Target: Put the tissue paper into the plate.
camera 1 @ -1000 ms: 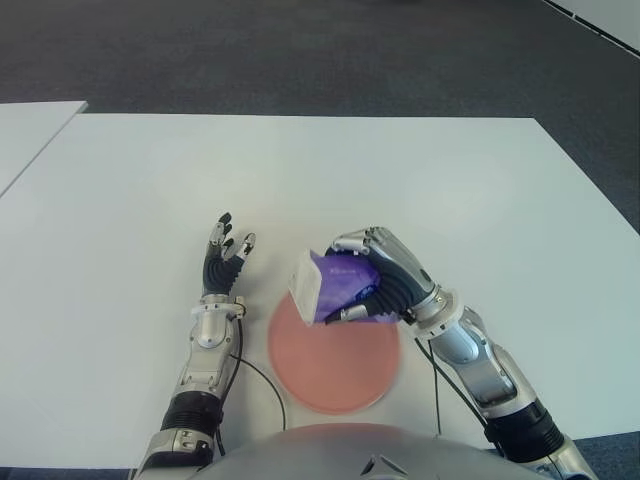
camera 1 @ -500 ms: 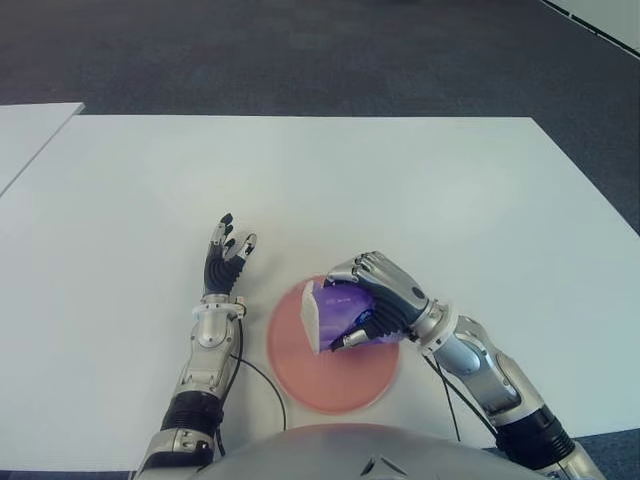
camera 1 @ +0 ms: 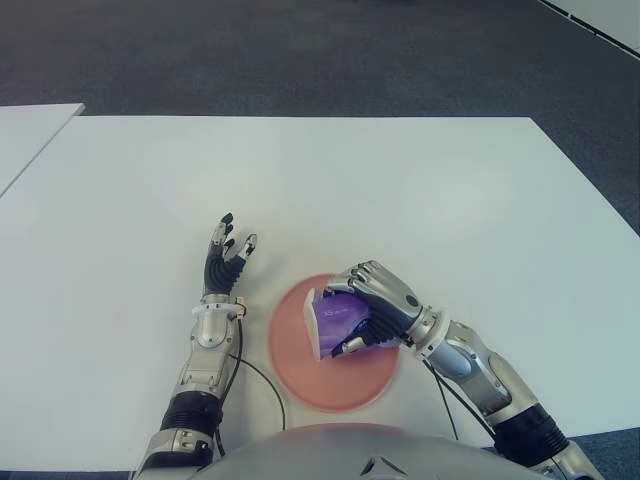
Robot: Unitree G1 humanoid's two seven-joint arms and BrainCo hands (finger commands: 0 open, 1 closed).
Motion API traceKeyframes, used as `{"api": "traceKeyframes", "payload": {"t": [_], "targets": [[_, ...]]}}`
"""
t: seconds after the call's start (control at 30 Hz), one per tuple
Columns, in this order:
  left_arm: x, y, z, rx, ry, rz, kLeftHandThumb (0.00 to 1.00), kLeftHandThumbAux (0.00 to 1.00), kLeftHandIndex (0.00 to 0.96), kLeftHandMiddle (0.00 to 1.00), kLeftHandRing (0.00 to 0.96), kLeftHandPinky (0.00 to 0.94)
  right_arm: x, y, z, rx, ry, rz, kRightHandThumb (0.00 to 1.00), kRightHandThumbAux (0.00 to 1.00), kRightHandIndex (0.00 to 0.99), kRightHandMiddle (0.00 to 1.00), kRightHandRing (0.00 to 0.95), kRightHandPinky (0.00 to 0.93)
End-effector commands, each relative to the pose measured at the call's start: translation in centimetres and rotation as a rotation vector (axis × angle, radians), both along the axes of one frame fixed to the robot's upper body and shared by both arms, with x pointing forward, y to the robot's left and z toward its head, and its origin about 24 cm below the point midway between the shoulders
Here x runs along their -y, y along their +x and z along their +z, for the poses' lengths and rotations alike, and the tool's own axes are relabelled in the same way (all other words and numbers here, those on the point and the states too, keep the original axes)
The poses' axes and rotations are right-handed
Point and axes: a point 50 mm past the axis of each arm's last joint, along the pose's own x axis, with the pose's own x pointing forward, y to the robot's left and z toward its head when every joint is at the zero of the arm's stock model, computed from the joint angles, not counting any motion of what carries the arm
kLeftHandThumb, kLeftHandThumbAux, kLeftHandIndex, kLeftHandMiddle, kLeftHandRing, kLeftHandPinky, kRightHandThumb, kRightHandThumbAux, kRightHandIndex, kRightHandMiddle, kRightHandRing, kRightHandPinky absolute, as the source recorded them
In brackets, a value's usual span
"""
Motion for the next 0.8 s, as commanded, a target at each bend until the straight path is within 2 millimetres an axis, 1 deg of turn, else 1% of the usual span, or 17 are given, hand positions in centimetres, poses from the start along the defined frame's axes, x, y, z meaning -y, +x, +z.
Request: {"api": "traceKeyframes", "payload": {"t": [0.03,0.53,0.63,0.7,0.73,0.77,0.8], "targets": [[-0.28,-0.25,-0.19,-0.007,-0.001,0.011,0.067,0.544,0.000,0.000,0.000,0.000,0.42,-0.34,-2.10,-0.083,-0.094,-0.041,0.747,0.705,0.442,0.888,0.885,0.865],[-0.35,-0.31,-0.29,-0.022,-0.016,0.019,0.067,0.550,0.000,0.000,0.000,0.000,0.34,-0.32,-2.48,-0.097,-0.079,-0.053,0.748,0.705,0.442,0.884,0.883,0.868],[-0.33,-0.34,-0.25,-0.020,-0.013,0.018,0.067,0.548,0.000,0.000,0.000,0.000,0.35,-0.48,-2.30,-0.127,-0.062,-0.053,0.747,0.705,0.442,0.883,0.877,0.862],[-0.35,-0.35,-0.24,-0.019,-0.010,0.017,0.068,0.547,0.000,0.000,0.000,0.000,0.36,-0.56,-2.04,-0.158,-0.044,-0.051,0.746,0.705,0.442,0.865,0.851,0.832],[-0.35,-0.36,-0.24,-0.019,-0.009,0.016,0.068,0.547,0.000,0.000,0.000,0.000,0.37,-0.59,-1.91,-0.174,-0.034,-0.050,0.743,0.705,0.441,0.844,0.827,0.799],[-0.36,-0.37,-0.24,-0.018,-0.006,0.016,0.068,0.547,0.000,0.000,0.000,0.000,0.39,-0.59,-1.80,-0.190,-0.027,-0.048,0.739,0.704,0.439,0.813,0.790,0.749],[-0.36,-0.37,-0.24,-0.018,-0.005,0.016,0.068,0.548,0.000,0.000,0.000,0.000,0.39,-0.59,-1.73,-0.201,-0.023,-0.046,0.731,0.704,0.436,0.729,0.704,0.664]]}}
